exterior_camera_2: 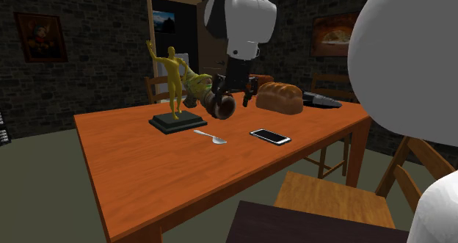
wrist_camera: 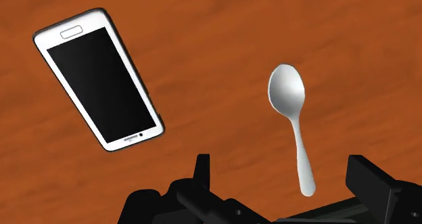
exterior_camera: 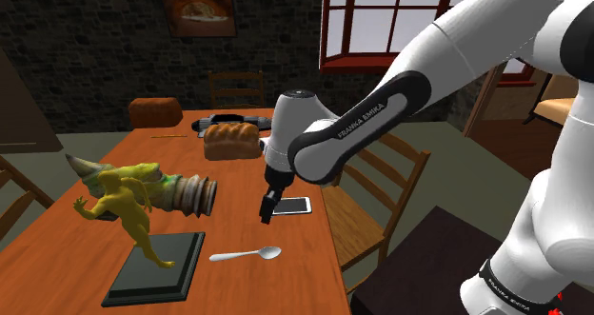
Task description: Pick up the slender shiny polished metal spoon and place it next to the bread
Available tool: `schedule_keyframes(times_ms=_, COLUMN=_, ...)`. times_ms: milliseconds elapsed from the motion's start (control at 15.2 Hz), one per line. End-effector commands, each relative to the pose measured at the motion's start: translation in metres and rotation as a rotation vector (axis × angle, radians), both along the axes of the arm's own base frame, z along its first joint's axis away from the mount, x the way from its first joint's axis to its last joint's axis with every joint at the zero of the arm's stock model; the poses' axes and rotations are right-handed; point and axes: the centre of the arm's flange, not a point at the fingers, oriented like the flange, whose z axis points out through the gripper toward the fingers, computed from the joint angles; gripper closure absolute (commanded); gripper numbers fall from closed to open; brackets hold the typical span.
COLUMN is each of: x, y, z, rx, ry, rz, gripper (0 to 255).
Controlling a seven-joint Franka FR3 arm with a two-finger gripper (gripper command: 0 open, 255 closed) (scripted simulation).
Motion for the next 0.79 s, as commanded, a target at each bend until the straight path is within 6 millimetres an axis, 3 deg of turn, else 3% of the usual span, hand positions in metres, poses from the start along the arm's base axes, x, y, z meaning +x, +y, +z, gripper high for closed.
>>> schedule_keyframes(times_ms=0, x=0.002, y=0.019, z=-0.017, rx=0.009, ry=-0.001, rz=0.028, gripper=0)
schedule_keyframes(times_ms=462, x=0.014, y=0.087, z=-0.073, rx=0.035, ry=-0.002, rz=0.126, gripper=0)
schedule_keyframes(times_ms=726, x=0.015, y=0.092, z=-0.090, rx=0.036, ry=-0.002, rz=0.128, gripper=0)
